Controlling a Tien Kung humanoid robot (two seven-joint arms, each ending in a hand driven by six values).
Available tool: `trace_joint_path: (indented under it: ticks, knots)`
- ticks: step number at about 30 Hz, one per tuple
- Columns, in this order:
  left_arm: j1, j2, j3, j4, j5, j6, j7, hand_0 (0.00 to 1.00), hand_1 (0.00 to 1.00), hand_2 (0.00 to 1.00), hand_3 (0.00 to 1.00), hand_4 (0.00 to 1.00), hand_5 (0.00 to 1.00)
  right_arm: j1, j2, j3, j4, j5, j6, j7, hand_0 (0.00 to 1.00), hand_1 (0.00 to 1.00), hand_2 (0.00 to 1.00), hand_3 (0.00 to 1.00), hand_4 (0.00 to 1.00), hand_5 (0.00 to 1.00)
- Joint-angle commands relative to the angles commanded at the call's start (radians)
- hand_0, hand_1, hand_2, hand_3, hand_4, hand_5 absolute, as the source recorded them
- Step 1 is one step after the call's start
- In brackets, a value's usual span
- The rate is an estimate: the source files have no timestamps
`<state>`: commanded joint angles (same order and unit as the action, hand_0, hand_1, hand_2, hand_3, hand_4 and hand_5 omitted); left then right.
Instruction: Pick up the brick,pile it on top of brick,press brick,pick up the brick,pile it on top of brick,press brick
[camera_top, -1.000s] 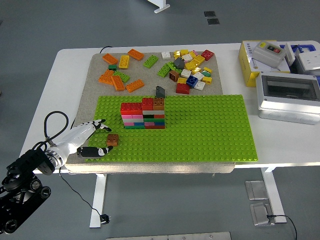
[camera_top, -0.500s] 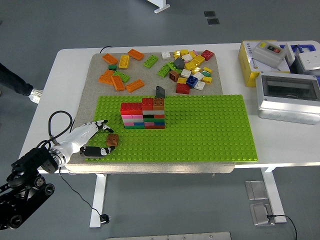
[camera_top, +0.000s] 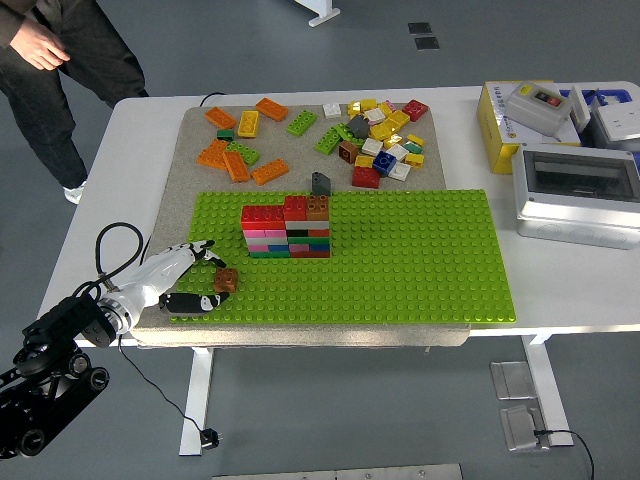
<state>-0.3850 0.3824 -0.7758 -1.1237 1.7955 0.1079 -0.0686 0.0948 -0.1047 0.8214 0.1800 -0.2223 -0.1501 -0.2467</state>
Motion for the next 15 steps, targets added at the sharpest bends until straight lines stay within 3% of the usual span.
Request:
trace_joint_path:
  ticks: [1,6,7,15]
  knots:
    - [0.000,-0.001,0.001,0.000,0.000,0.001,-0.001,0.998,0.988,0.998,0.599,0.569,0.254,0.000,0.000,0.000,0.000,-0.001,0.000,0.000,0.767,0.798,0.856,0.876,0.563,0.998]
    - [-0.001,-0.003,0.005,0.002,-0.003,0.005,-0.005,0.998,0.988,0.998,0.599,0.569,0.254,-0.001,0.000,0.003,0.000,-0.002,0.001,0.001,0.767,0.798,0.856,0.876,0.563,0.998]
    - [-0.001,-0.003,0.005,0.002,-0.003,0.005,-0.005,0.998,0.985,0.998,0.566,0.511,0.212,-0.001,0.001,0.003,0.000,-0.003,0.001,0.001,0.768,0.798,0.857,0.876,0.563,0.998]
    - [0.000,-0.005,0.001,-0.003,0.001,0.017,-0.013,0.998,0.984,0.998,0.556,0.522,0.184,0.002,-0.001,0.005,0.000,-0.005,0.003,-0.001,0.767,0.796,0.857,0.876,0.564,0.998]
